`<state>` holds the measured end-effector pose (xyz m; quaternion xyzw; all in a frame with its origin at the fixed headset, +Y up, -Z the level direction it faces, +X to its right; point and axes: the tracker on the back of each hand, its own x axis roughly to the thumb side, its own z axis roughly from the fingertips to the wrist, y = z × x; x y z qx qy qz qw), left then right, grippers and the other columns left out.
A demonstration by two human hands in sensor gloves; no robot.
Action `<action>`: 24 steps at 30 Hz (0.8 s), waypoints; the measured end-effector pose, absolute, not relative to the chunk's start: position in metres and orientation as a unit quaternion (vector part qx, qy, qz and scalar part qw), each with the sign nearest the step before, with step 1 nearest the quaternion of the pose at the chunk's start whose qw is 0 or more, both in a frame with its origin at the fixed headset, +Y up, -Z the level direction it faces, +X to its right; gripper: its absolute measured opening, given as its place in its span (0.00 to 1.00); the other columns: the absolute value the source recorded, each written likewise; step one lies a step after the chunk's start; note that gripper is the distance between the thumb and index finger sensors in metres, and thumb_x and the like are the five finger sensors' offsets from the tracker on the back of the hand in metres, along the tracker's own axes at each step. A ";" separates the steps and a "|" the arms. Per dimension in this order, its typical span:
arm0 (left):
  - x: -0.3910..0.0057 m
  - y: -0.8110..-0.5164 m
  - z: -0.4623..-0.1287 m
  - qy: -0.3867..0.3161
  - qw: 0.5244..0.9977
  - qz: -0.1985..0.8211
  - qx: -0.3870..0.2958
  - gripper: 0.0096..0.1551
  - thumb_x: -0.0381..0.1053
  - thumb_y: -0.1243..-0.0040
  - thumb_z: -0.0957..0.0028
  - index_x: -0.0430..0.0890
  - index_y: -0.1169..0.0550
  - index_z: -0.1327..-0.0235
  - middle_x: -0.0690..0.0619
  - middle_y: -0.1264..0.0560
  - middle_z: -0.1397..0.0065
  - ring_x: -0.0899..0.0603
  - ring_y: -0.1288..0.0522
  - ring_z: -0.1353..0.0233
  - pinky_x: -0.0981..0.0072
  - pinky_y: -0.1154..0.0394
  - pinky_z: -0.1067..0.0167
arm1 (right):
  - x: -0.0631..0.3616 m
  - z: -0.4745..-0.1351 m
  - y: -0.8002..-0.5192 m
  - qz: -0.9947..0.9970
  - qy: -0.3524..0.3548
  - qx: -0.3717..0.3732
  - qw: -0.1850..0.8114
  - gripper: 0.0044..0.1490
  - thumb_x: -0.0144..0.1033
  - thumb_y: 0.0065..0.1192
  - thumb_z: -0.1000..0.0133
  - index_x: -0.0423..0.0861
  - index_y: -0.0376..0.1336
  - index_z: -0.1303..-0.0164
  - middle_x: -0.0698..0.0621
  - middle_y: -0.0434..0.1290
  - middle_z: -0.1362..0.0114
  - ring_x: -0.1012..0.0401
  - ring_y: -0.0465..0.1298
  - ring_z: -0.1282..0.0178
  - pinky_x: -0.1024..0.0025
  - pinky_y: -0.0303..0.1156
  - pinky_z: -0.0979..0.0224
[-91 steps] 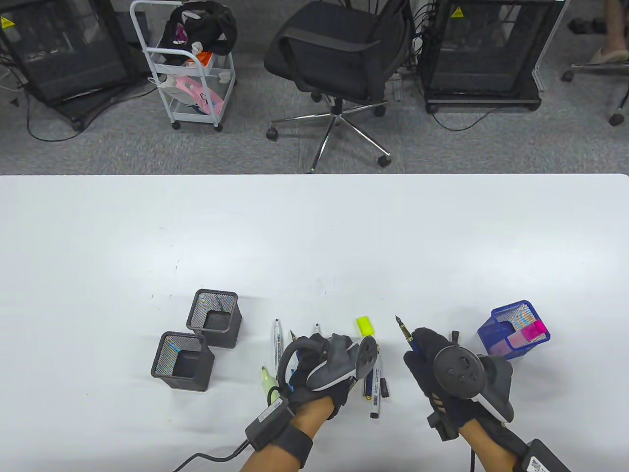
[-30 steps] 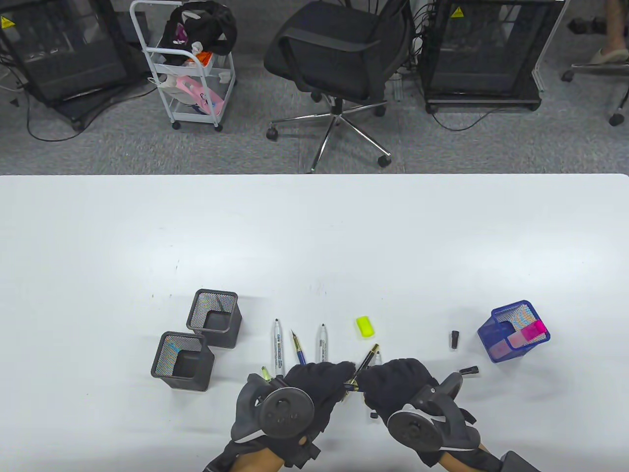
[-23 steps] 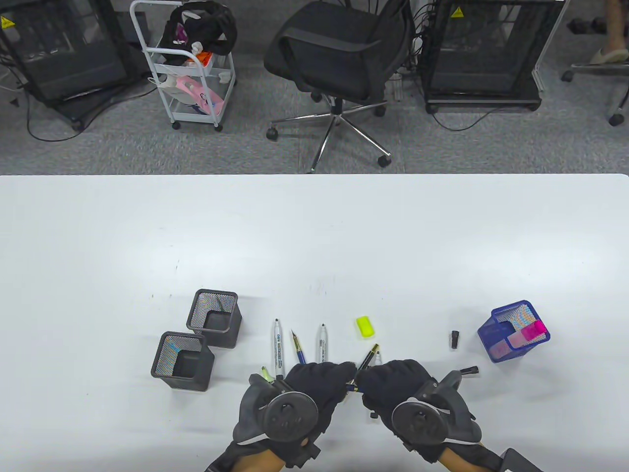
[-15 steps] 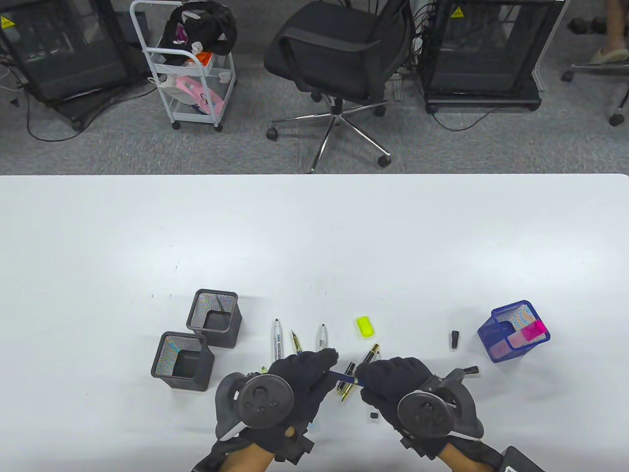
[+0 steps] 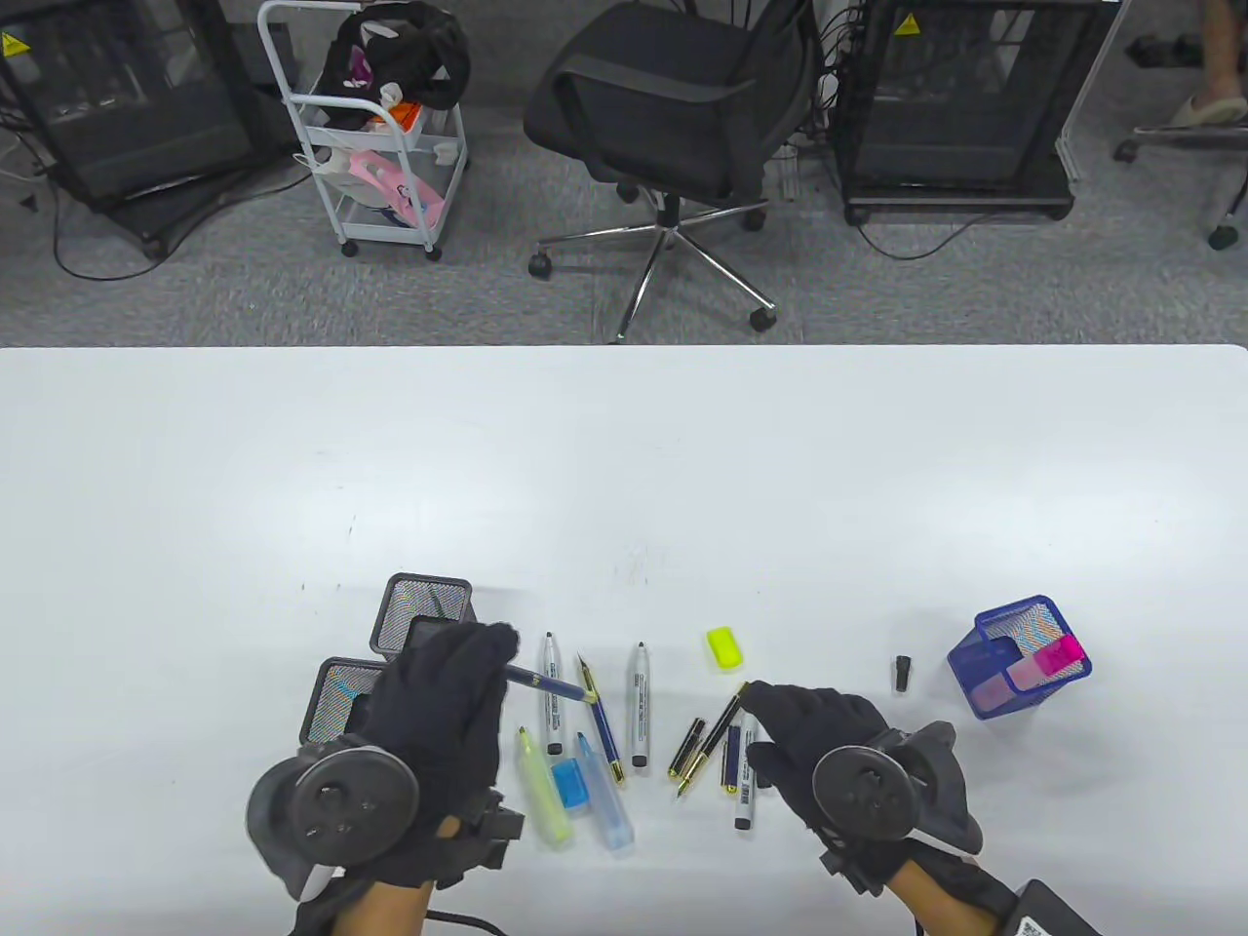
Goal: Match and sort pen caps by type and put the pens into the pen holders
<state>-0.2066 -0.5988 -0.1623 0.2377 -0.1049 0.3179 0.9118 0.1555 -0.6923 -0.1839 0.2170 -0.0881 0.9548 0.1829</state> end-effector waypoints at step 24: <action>-0.248 -0.654 -0.199 0.070 0.982 0.088 0.151 0.22 0.40 0.33 0.48 0.45 0.16 0.39 0.38 0.19 0.35 0.36 0.18 0.47 0.20 0.35 0.39 | 0.152 -0.185 -0.694 0.962 -0.072 0.218 0.145 0.37 0.44 0.75 0.54 0.44 0.67 0.36 0.42 0.78 0.37 0.47 0.83 0.41 0.46 0.78 0.37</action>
